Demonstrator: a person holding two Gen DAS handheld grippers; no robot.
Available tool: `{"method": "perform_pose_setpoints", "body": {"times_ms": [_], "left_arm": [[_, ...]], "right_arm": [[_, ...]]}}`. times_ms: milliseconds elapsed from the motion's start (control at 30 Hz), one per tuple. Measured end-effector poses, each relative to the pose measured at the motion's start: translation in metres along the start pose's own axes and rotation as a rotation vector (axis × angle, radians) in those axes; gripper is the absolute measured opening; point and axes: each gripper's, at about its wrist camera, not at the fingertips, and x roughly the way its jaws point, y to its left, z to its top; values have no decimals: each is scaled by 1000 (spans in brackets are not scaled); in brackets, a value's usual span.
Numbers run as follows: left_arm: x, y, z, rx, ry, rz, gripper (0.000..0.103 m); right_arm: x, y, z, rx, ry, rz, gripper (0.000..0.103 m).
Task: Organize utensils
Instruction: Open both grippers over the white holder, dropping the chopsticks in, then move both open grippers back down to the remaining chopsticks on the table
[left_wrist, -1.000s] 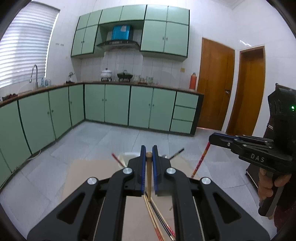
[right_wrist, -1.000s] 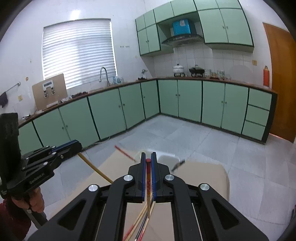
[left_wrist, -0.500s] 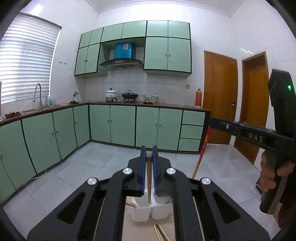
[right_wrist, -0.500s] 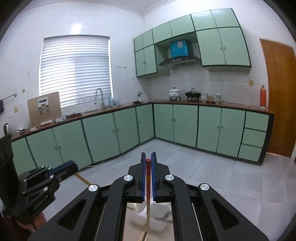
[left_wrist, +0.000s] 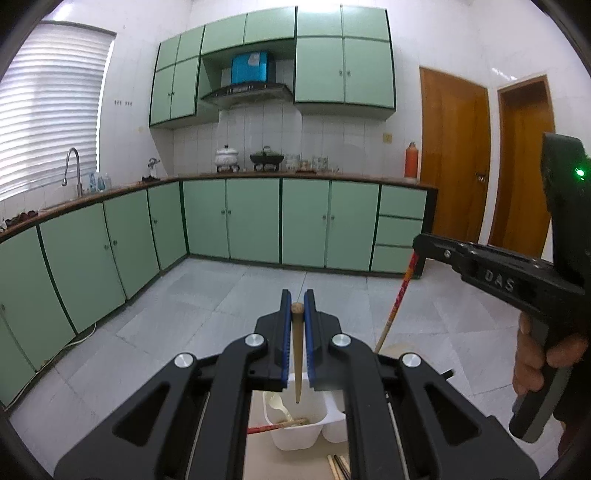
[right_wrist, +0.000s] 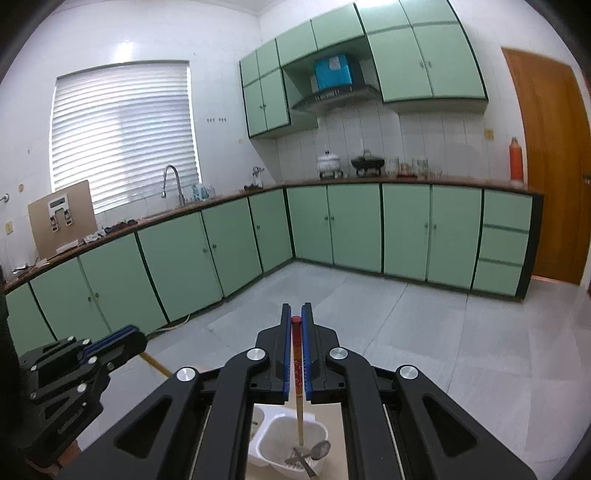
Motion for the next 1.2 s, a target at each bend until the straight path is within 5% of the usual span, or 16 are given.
{"method": "perform_pose_setpoints", "body": {"times_ms": [200,333,433,567,833,1200], "left_arm": [[25,6,-19,0,84,2,7],[25,16,-31,-35,115,12,23],[10,21,-30,-45,86,18,33],[-18,23,-26,-47,24,43,59],[-87,17,-51,-72,-96,93,82],[-131,4,-118,-75,-70,113,89]], "right_arm": [[13,-10,-24,30,74,7,6],[5,-18,-33,52,84,-16,33],[-12,-22,-35,68,59,-31,44],[-44,-21,-40,73,1,-74,60],[-102,-12,-67,79,-82,-128,86],[-141,16,-150,44,-8,-171,92]]}}
